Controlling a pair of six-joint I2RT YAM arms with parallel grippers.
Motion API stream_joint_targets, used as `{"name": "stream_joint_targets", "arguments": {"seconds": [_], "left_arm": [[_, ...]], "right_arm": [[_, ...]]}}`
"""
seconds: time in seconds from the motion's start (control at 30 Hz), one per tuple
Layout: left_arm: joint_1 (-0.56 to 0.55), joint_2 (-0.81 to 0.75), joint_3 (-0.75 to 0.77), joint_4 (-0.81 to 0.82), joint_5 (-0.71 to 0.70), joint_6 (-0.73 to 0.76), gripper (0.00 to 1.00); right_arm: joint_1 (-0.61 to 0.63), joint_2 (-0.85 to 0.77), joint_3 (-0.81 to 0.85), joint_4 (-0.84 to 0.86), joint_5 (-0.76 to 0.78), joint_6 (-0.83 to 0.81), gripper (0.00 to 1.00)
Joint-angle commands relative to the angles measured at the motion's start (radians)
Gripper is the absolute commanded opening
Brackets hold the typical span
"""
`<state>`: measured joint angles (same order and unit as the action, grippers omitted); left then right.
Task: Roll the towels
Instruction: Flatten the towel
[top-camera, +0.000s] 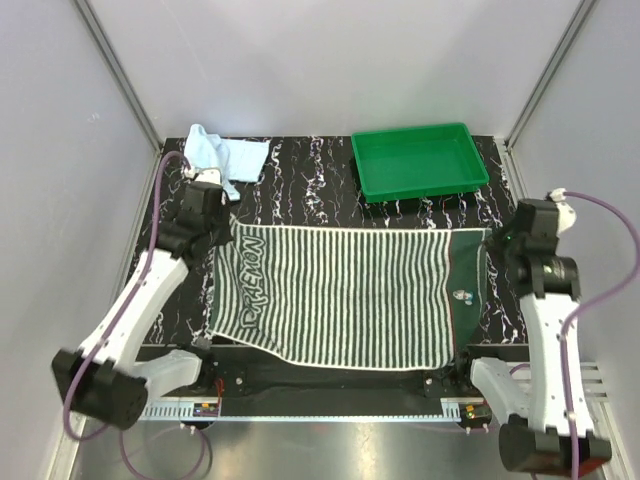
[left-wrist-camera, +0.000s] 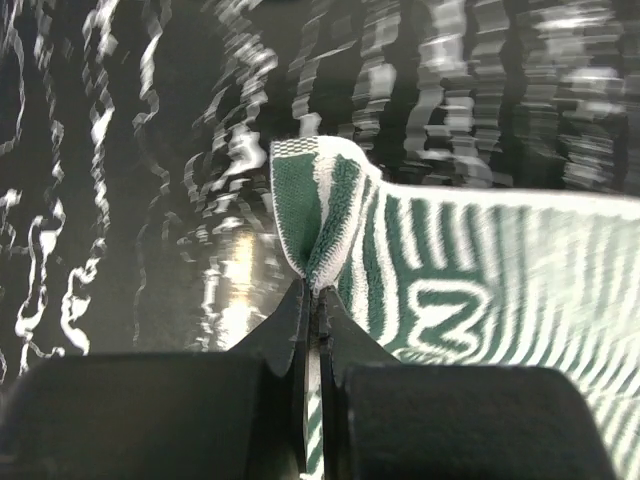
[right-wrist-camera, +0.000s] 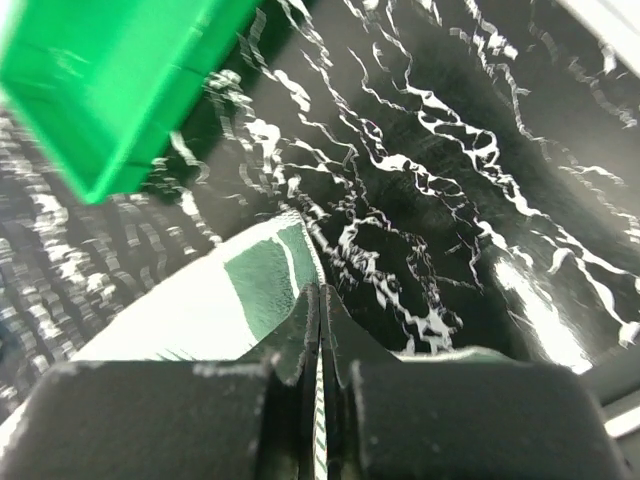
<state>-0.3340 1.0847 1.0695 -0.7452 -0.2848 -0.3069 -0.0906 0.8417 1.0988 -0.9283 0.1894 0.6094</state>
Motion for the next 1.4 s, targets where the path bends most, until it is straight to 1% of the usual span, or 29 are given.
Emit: {"name": "stream_joint_targets", "arguments": {"seconds": [0.0, 0.07, 0.1, 0.17, 0.2, 0.27, 0.33, 0.37, 0.47, 0.57, 0.7, 0.73, 0.77, 0.8, 0.83, 0.87, 0.9, 0.93, 0.97, 1.0, 1.03, 1.07, 1.1, 1.13, 1.2, 1.23, 1.27, 1.3, 1.37], "left_arm": [[0.102, 0.127, -0.002, 0.162, 0.131, 0.031, 0.0], [0.128, 0.211, 0.046, 0.176, 0.137, 0.04, 0.0], [0.135, 0.3, 0.067, 0.178, 0.142, 0.052, 0.0], [0.164, 0.392, 0.157, 0.155, 0.147, 0.063, 0.0], [0.171, 0.485, 0.19, 0.149, 0.157, 0.075, 0.0], [0.191, 0.568, 0.277, 0.127, 0.161, 0.084, 0.0], [0.202, 0.664, 0.322, 0.115, 0.162, 0.1, 0.0], [0.211, 0.688, 0.36, 0.1, 0.154, 0.101, 0.0], [0.237, 0.741, 0.372, 0.119, 0.162, 0.091, 0.0], [0.262, 0.765, 0.366, 0.161, 0.165, 0.088, 0.0], [0.285, 0.822, 0.405, 0.145, 0.174, 0.084, 0.0], [0.289, 0.833, 0.415, 0.145, 0.176, 0.086, 0.02], [0.3, 0.84, 0.415, 0.148, 0.177, 0.086, 0.27], [0.309, 0.84, 0.414, 0.153, 0.221, 0.084, 0.42], [0.32, 0.834, 0.4, 0.158, 0.237, 0.08, 0.67], [0.329, 0.825, 0.394, 0.155, 0.237, 0.072, 0.94], [0.329, 0.787, 0.386, 0.149, 0.213, 0.068, 0.99], [0.329, 0.765, 0.367, 0.147, 0.193, 0.068, 0.99], [0.329, 0.735, 0.351, 0.136, 0.168, 0.058, 0.99], [0.329, 0.675, 0.336, 0.129, 0.155, 0.051, 0.99], [0.329, 0.635, 0.296, 0.113, 0.141, 0.042, 0.99], [0.329, 0.603, 0.276, 0.101, 0.106, 0.01, 0.99], [0.329, 0.528, 0.253, 0.084, 0.093, -0.01, 0.99], [0.334, 0.488, 0.177, 0.075, 0.095, -0.03, 0.99], [0.332, 0.398, 0.075, 0.095, 0.165, -0.104, 0.99], [0.39, 0.32, 0.022, 0.136, 0.233, -0.121, 0.99], [0.415, 0.278, -0.073, 0.144, 0.328, -0.158, 0.99], [0.44, 0.243, -0.11, 0.144, 0.358, -0.173, 0.99], [0.504, 0.141, -0.176, 0.119, 0.392, -0.213, 0.98]], "right_arm": [[0.003, 0.121, -0.074, 0.274, -0.005, 0.035, 0.0], [0.003, 0.239, -0.08, 0.319, 0.002, 0.032, 0.0], [0.003, 0.281, -0.079, 0.362, 0.005, 0.027, 0.0], [0.003, 0.405, -0.064, 0.4, 0.007, 0.021, 0.0], [0.005, 0.446, -0.056, 0.439, -0.002, 0.015, 0.0], [0.003, 0.566, -0.018, 0.471, -0.022, 0.013, 0.0], [0.003, 0.641, 0.013, 0.503, -0.038, 0.01, 0.0], [0.003, 0.704, 0.045, 0.509, -0.047, 0.01, 0.0], [0.002, 0.805, 0.102, 0.52, -0.051, 0.001, 0.0], [0.002, 0.876, 0.148, 0.531, -0.038, -0.008, 0.0], [-0.003, 0.957, 0.206, 0.525, -0.03, -0.023, 0.0], [-0.003, 0.988, 0.228, 0.523, -0.031, -0.022, 0.0], [-0.004, 1.003, 0.24, 0.519, -0.034, -0.023, 0.0], [-0.006, 1.017, 0.252, 0.501, -0.03, -0.026, 0.0], [-0.006, 1.03, 0.274, 0.49, -0.022, -0.03, 0.01], [-0.009, 1.043, 0.286, 0.473, -0.009, -0.031, 0.06], [-0.012, 1.047, 0.297, 0.441, 0.017, -0.033, 0.16], [-0.018, 1.036, 0.303, 0.437, 0.021, -0.036, 0.51], [-0.021, 1.025, 0.303, 0.431, 0.031, -0.043, 0.66], [-0.023, 1.013, 0.305, 0.419, 0.048, -0.042, 0.78], [-0.023, 0.981, 0.309, 0.407, 0.056, -0.042, 0.88], [-0.023, 0.962, 0.306, 0.396, 0.055, -0.04, 0.89], [-0.023, 0.938, 0.303, 0.388, 0.051, -0.036, 0.9], [-0.023, 0.891, 0.296, 0.379, 0.047, -0.03, 0.91], [-0.023, 0.834, 0.282, 0.353, 0.038, -0.025, 0.92], [-0.023, 0.774, 0.262, 0.347, 0.033, -0.025, 0.92], [-0.023, 0.743, 0.25, 0.338, 0.019, -0.022, 0.93], [-0.023, 0.684, 0.225, 0.33, 0.013, -0.023, 0.93], [-0.021, 0.63, 0.198, 0.315, -0.005, -0.036, 0.93]]}}
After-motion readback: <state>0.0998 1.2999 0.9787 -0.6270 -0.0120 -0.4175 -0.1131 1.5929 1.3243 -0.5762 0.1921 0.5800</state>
